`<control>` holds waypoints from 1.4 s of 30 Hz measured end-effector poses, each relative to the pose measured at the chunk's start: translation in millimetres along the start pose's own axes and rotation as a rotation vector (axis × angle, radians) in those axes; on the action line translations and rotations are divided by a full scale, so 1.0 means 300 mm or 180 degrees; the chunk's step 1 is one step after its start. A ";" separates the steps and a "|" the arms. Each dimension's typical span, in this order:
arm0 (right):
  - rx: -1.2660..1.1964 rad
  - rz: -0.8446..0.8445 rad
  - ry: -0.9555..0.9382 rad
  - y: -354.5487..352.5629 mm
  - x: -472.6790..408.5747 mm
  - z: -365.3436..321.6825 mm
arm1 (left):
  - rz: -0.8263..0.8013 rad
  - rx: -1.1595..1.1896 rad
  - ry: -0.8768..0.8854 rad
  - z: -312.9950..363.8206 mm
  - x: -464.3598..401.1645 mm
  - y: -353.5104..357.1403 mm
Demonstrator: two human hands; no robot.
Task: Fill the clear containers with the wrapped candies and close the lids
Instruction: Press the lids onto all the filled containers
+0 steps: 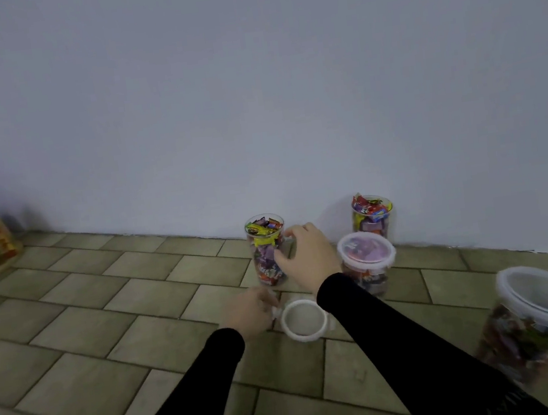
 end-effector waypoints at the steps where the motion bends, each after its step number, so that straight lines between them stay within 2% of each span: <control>1: -0.0261 -0.0039 0.0132 0.032 -0.012 0.008 | -0.0063 -0.0196 -0.0066 -0.041 0.002 -0.014; 4: -0.0877 -0.0095 0.0537 0.117 -0.052 0.047 | -0.0202 -0.0720 -0.0249 -0.118 0.015 -0.043; 8: -0.1257 0.0030 0.0807 0.216 -0.123 0.094 | -0.0297 -0.0746 -0.0293 -0.169 0.022 -0.026; 12: -0.1656 0.0070 0.0901 0.281 -0.166 0.113 | -0.0343 -0.0887 0.0010 -0.186 0.005 -0.019; 15: -0.1675 0.0192 0.0946 0.305 -0.184 0.127 | -0.0461 -0.1012 0.0344 -0.187 -0.017 -0.019; 17: -0.1565 0.0223 0.0912 0.303 -0.197 0.121 | -0.0348 -0.0943 0.0598 -0.187 -0.037 -0.042; 20: -0.1317 0.0215 0.0828 0.285 -0.204 0.124 | 0.0057 -0.0529 0.0852 -0.174 -0.057 -0.109; 23: -0.1274 0.0167 0.0875 0.282 -0.190 0.162 | 0.0351 0.0125 0.0841 -0.169 -0.080 -0.166; 25: -0.1256 0.0021 0.0880 0.307 -0.191 0.210 | 0.0501 0.0713 0.0746 -0.170 -0.091 -0.209; 28: -0.1257 -0.0138 0.0788 0.281 -0.167 0.221 | 0.0838 0.1986 0.0407 -0.168 -0.100 -0.287; 31: -0.1415 -0.0207 0.0553 0.227 -0.117 0.174 | 0.1059 0.2440 0.0172 -0.127 -0.147 -0.329; 33: -0.1560 -0.0276 0.0411 0.209 -0.098 0.159 | 0.0922 0.2318 0.0108 -0.053 -0.191 -0.325; 36: -0.1715 -0.0284 0.0575 0.222 -0.081 0.192 | 0.0824 0.1927 0.0008 0.039 -0.233 -0.313; 42: -0.1772 -0.0192 0.0582 0.223 -0.060 0.206 | 0.0761 0.1355 -0.0201 0.086 -0.293 -0.262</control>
Point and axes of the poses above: each hand's wrist, its own x-axis away from the middle knuckle, its own y-axis out of the palm, z = x × y, the point moved 10 cm from there along -x, towards the middle knuckle, and after that the axes turned 3 degrees about -x, right-handed, at the moved point
